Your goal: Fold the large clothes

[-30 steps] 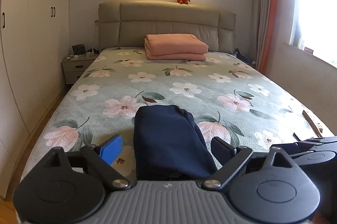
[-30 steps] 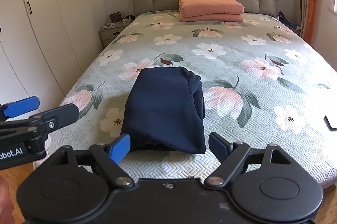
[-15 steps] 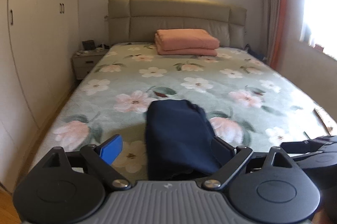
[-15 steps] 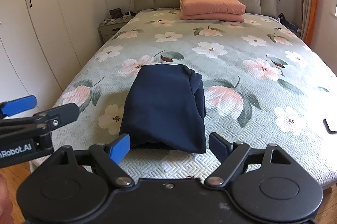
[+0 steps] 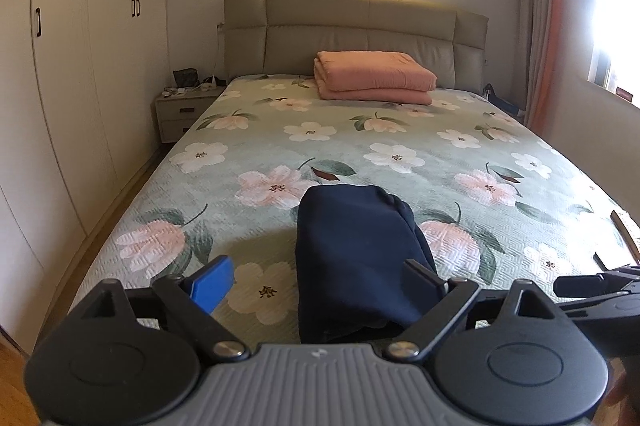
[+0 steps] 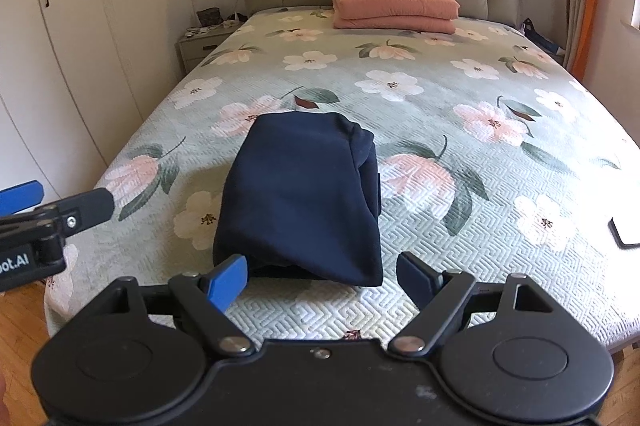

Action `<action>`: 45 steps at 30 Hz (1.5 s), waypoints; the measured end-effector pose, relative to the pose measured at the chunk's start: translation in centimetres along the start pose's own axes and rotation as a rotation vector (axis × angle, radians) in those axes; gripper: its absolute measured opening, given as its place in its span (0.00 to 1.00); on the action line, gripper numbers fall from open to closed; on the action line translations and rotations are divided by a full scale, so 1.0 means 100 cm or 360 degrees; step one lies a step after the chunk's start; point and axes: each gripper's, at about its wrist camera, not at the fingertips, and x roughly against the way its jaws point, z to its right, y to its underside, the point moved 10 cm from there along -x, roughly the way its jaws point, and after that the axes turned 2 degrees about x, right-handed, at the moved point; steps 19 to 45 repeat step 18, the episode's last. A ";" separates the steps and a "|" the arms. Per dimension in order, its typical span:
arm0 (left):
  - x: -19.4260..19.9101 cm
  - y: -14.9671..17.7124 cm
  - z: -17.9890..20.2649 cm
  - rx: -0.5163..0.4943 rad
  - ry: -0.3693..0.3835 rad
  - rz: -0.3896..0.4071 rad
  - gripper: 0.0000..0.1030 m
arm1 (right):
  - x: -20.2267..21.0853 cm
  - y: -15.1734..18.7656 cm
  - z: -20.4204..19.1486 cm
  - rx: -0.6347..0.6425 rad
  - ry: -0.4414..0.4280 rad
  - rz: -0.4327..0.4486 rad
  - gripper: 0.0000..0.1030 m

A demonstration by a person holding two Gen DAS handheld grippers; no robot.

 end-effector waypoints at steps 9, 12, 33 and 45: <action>-0.028 0.007 0.001 -0.0014 -0.0016 -0.0066 0.90 | -0.020 0.002 0.010 -0.0032 0.0032 -0.0054 0.95; -0.036 0.007 0.001 -0.0040 -0.0044 -0.0060 0.90 | -0.028 0.003 0.012 -0.0034 0.0032 -0.0077 0.95; -0.056 0.007 -0.007 -0.0013 -0.0077 -0.0034 0.91 | -0.044 0.005 0.017 -0.0036 0.0056 -0.0098 0.95; -0.056 0.007 -0.007 -0.0013 -0.0077 -0.0034 0.91 | -0.044 0.005 0.017 -0.0036 0.0056 -0.0098 0.95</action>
